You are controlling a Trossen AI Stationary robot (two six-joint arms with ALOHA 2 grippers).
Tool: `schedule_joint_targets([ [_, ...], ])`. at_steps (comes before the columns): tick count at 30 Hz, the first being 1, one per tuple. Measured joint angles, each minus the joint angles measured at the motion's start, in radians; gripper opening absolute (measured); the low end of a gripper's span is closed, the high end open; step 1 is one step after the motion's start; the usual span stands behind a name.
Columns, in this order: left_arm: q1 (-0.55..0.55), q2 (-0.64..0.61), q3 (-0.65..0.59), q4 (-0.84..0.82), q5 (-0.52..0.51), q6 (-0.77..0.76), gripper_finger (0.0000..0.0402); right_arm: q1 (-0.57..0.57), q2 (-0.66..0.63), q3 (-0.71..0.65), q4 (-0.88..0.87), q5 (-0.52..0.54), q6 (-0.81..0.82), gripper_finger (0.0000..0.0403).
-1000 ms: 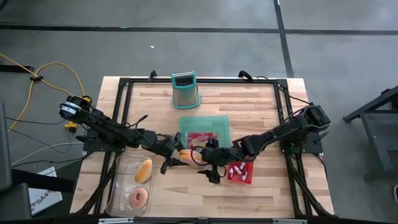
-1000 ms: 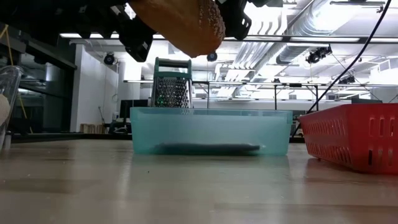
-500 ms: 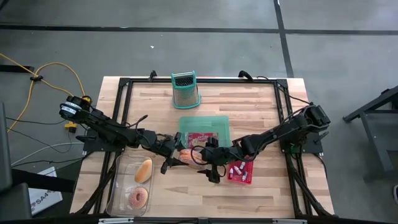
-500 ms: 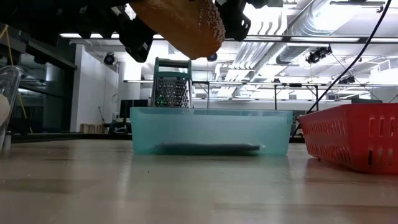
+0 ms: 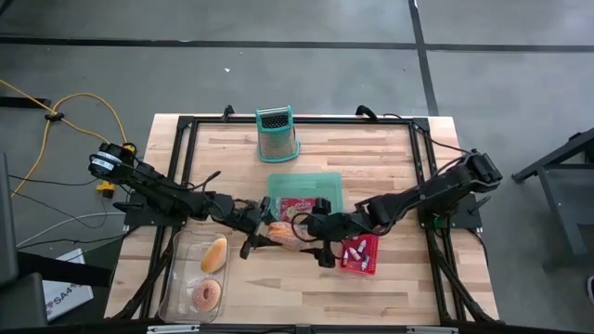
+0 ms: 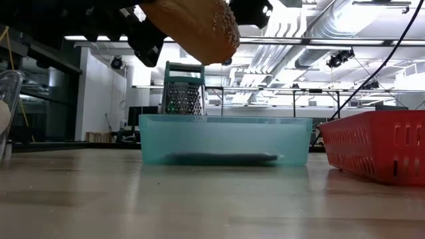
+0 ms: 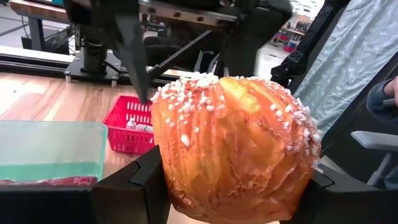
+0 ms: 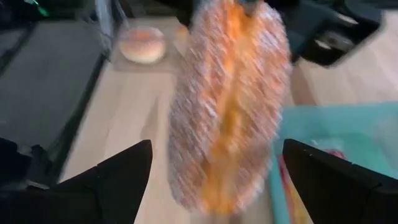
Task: Pick & Place Food Item
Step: Put the bread into the transparent bin
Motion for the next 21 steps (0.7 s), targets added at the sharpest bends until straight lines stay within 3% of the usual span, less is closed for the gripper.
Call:
schedule_joint_targets([
  [21,0.0,0.0,0.0,0.001,0.0,0.0,0.0204,0.013,-0.159,-0.002,-0.36,0.006,0.058,0.035],
])
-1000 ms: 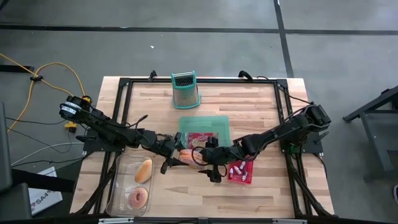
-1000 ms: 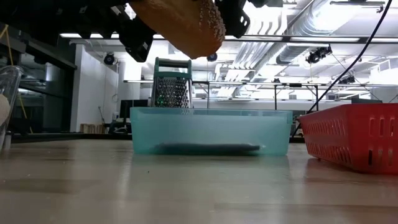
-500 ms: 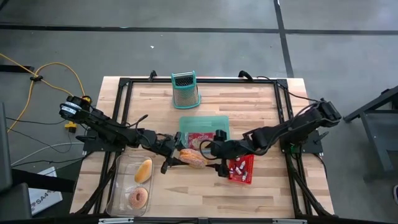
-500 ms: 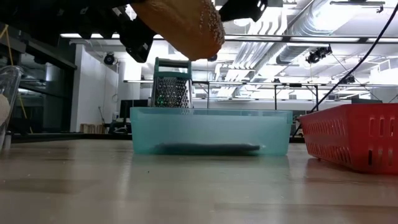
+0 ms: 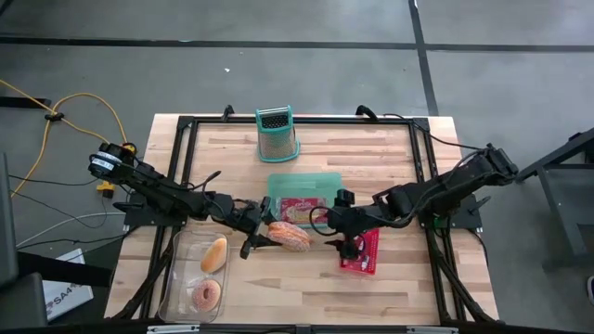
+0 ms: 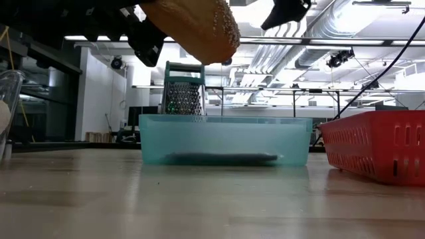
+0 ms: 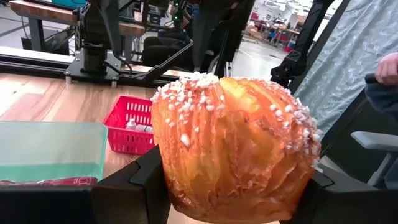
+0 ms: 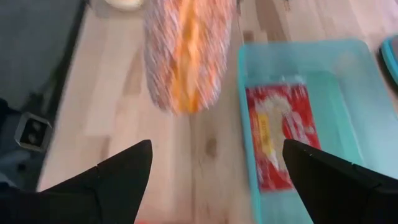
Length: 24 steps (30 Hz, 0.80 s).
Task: Pick & Place Food Item
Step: Put the bread into the transparent bin
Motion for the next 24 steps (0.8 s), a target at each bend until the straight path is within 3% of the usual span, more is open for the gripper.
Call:
schedule_joint_targets([
  [9,0.0,0.0,0.0,0.0,0.0,0.0,0.0204,0.0,-0.001,0.0,-0.1,0.0,0.0,0.035],
  [24,0.0,0.0,0.0,0.009,0.002,0.0,0.0204,0.0,-0.001,0.0,-0.086,-0.001,0.026,0.035],
])
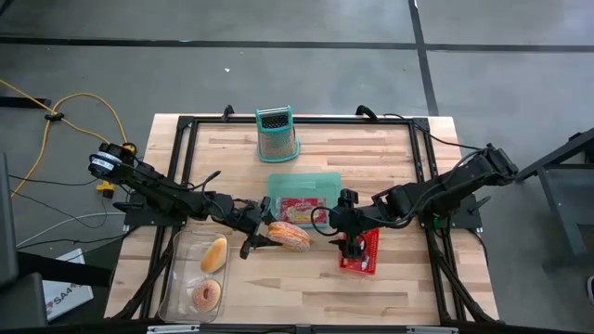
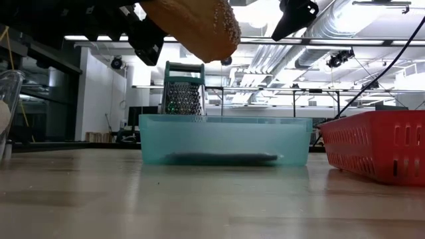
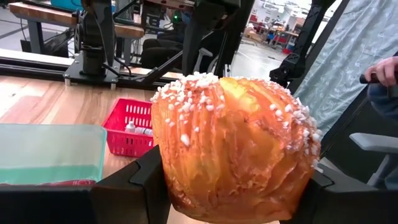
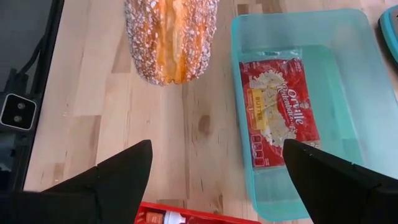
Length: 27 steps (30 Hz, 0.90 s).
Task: Pick & Place Food Item
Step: Put the bread into the transparent bin
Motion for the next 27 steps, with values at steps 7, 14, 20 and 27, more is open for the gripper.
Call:
schedule_joint_targets([
  [7,0.0,0.0,0.0,0.003,0.0,0.0,0.0204,0.0,0.0,0.0,0.049,-0.001,-0.003,0.035],
  [14,0.0,0.0,0.0,0.003,0.0,0.0,0.0204,0.0,0.0,0.0,0.157,-0.002,-0.003,0.035],
  [20,0.0,0.0,0.0,0.003,0.0,0.0,0.0204,0.0,0.0,0.0,0.249,-0.002,-0.004,0.035],
  [27,0.0,-0.006,0.0,0.005,0.011,0.001,0.0204,0.0,0.0,0.0,0.316,-0.002,-0.004,0.035],
])
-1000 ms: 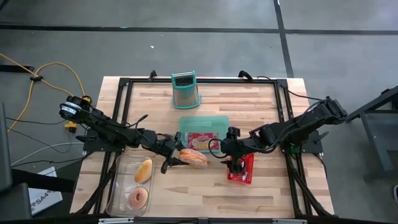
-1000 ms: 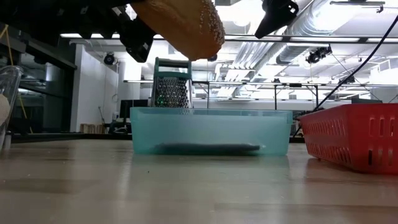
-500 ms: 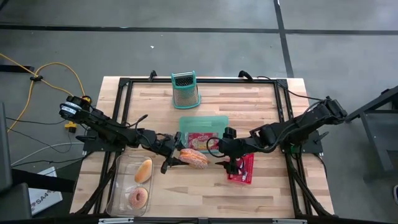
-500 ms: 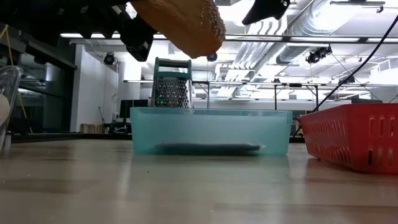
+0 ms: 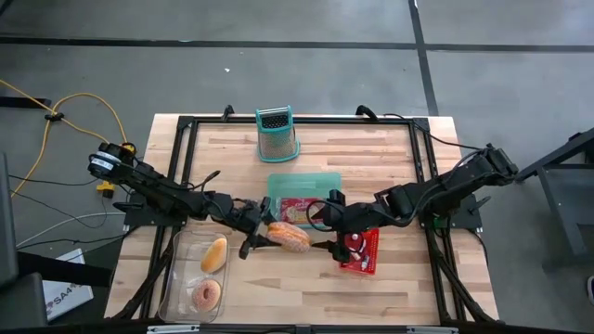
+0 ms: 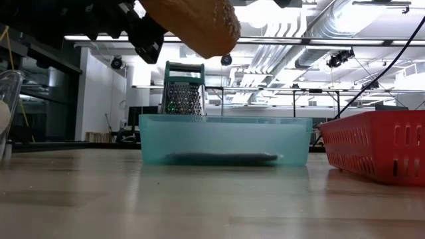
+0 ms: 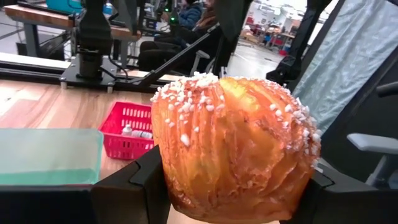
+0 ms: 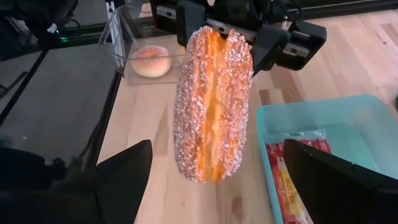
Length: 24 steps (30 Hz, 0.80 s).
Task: Pick & Place Food Item
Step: Put the bread into the transparent bin
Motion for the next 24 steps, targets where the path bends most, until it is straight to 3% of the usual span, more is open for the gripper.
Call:
schedule_joint_targets([
  [15,0.0,-0.036,0.0,-0.022,0.093,0.011,0.0204,0.0,0.0,0.0,0.017,0.0,0.0,0.035],
  [24,0.0,-0.25,0.0,-0.326,0.093,0.073,0.0204,0.0,0.0,0.0,0.017,0.0,0.0,0.035],
])
